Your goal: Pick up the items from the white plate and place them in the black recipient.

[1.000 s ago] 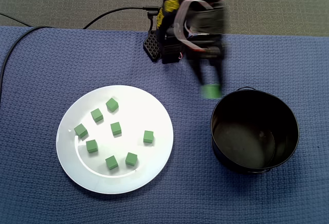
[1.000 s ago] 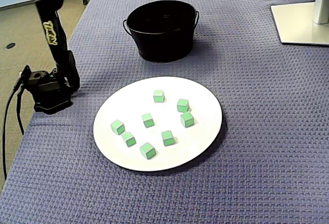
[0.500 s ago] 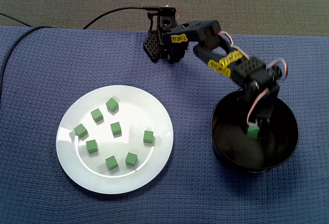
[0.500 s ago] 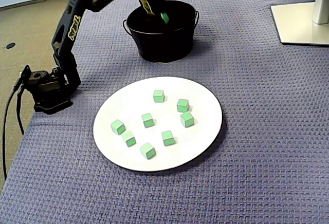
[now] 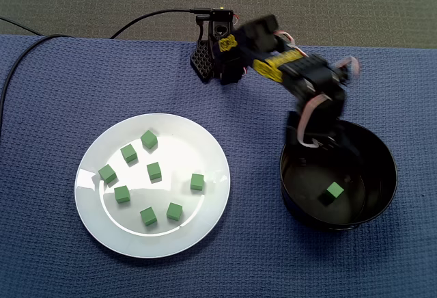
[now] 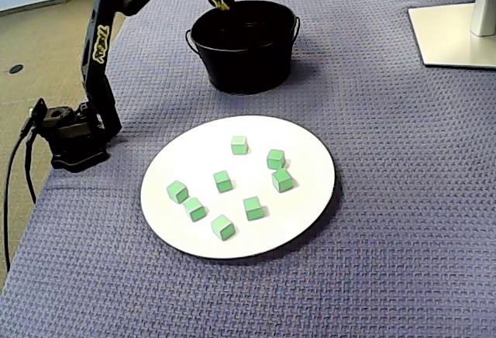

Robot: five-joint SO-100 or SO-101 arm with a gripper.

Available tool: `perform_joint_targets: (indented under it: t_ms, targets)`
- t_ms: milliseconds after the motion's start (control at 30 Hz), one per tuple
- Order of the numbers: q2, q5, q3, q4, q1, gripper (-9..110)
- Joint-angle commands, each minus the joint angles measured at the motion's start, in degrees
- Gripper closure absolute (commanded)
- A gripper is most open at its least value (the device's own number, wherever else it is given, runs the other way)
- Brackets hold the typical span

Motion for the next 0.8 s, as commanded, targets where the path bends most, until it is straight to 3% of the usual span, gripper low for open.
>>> perform_joint_targets:
  t_ms: [0,133,233,767]
  targets:
    - [7.82,-27.77,-1.58,5.62,13.97,54]
    - [5.62,-43.24,1.67,2.2,26.54,52]
    - [2.11,-47.99,3.16,4.75,30.67,52]
    - [-10.9,-48.25,15.21,-4.31,35.77,51]
